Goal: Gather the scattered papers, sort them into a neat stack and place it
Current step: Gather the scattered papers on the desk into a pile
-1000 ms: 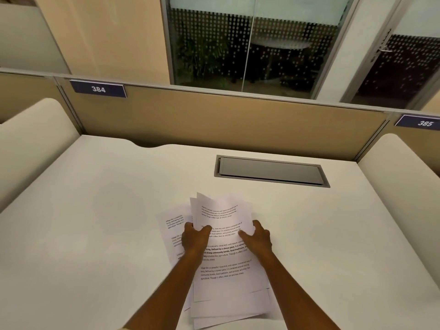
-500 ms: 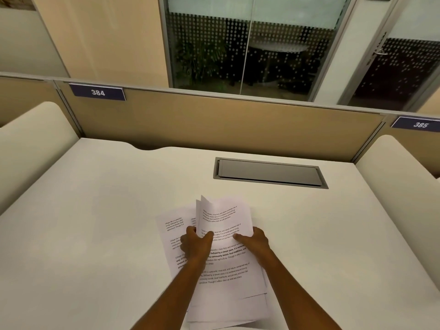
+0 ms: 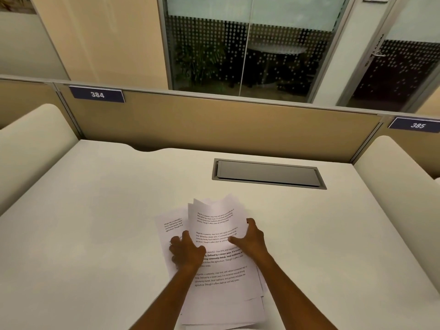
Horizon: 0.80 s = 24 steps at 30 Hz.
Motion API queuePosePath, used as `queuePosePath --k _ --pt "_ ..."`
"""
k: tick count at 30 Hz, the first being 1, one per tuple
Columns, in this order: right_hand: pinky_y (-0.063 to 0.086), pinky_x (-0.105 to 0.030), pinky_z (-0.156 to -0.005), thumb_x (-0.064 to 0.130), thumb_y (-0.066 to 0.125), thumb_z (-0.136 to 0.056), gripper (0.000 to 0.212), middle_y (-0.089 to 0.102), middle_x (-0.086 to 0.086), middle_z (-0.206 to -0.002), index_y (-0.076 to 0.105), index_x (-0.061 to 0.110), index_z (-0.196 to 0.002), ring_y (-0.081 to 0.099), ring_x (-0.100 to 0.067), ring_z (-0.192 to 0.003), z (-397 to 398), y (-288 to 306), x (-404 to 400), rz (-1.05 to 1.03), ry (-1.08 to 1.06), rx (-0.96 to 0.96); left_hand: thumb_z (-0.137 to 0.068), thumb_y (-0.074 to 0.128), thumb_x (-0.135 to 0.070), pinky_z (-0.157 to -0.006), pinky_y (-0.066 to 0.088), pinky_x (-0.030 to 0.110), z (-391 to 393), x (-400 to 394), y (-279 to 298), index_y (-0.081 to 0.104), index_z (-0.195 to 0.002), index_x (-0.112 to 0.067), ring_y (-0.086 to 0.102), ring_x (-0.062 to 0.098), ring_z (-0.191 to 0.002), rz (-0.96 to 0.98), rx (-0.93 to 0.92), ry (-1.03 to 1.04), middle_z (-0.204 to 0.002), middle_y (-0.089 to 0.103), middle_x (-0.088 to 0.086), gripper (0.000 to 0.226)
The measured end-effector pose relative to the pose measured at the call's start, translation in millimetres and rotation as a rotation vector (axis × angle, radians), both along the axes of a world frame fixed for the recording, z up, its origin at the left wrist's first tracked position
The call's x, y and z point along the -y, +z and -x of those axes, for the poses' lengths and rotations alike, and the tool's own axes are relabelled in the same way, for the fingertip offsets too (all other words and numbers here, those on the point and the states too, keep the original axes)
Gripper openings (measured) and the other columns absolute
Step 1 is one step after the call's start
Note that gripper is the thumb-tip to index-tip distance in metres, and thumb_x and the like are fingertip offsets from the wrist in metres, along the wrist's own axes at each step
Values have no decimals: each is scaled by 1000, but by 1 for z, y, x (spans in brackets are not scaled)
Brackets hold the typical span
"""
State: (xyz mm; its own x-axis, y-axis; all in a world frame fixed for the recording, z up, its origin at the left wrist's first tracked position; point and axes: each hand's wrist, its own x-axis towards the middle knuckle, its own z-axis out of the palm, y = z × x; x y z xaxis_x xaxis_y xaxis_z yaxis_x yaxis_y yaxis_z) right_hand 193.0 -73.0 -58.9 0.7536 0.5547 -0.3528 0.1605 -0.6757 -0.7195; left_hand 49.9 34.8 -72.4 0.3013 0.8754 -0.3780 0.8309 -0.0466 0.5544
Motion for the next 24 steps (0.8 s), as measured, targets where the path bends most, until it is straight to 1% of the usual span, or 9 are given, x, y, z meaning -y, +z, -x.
queuePosePath --k 1,3,5,8,11,15,18,21,24 --pt "51 -32 -94 31 83 -71 86 57 -8 -133 34 13 -140 59 -27 -118 -1 -1 1 22 -27 -1 -80 70 -34 -104 41 49 2 1 0 41 -132 -18 37 34 -129 -16 -92 -10 -138 36 16 62" --pt "51 -38 -98 30 80 -74 81 58 -9 -133 36 12 -140 58 -28 -119 -5 -4 5 93 -53 10 -77 69 -42 -104 38 51 8 3 0 40 -130 -25 30 35 -132 -17 -195 16 -140 29 16 63" --pt "50 -40 -99 33 77 -77 74 59 -9 -132 41 11 -137 58 -28 -120 -6 -6 9 158 -61 33 -74 71 -48 -104 37 51 11 3 -1 42 -129 -28 27 36 -134 -11 -233 55 -143 25 18 65" --pt "48 -36 -97 34 74 -80 64 61 -10 -130 48 7 -131 58 -28 -119 -6 -8 9 203 -56 65 -73 72 -49 -102 38 48 10 1 0 47 -126 -26 30 35 -130 -20 -257 63 -139 29 17 63" --pt "50 -34 -92 38 73 -80 59 64 -9 -125 52 7 -126 61 -27 -114 -3 -9 5 219 -42 106 -74 72 -44 -99 40 45 10 -4 0 52 -120 -21 35 35 -124 -18 -205 83 -129 35 15 55" --pt "49 -34 -93 49 70 -77 65 62 -7 -124 52 11 -127 60 -25 -113 -4 -9 0 256 -40 122 -77 70 -43 -97 42 45 9 -9 -2 53 -117 -17 39 36 -119 -16 -117 107 -125 39 15 50" --pt "48 -34 -94 54 69 -75 69 60 -7 -125 52 13 -129 59 -24 -115 -7 -8 0 239 -74 90 -79 71 -43 -97 43 47 3 -8 -1 53 -120 -15 43 37 -119 9 -6 115 -125 43 16 52" --pt "49 -36 -96 55 71 -74 71 61 -7 -125 54 13 -128 58 -25 -116 -9 -10 2 191 -126 24 -79 71 -45 -97 45 48 -5 -5 1 48 -124 -14 45 38 -120 31 48 98 -126 47 17 58" --pt "52 -37 -92 51 74 -73 64 65 -6 -120 58 11 -121 61 -24 -111 -10 -14 6 126 -162 -19 -78 72 -45 -97 45 49 -9 -4 3 46 -125 -14 46 38 -120 45 84 107 -126 48 17 62"
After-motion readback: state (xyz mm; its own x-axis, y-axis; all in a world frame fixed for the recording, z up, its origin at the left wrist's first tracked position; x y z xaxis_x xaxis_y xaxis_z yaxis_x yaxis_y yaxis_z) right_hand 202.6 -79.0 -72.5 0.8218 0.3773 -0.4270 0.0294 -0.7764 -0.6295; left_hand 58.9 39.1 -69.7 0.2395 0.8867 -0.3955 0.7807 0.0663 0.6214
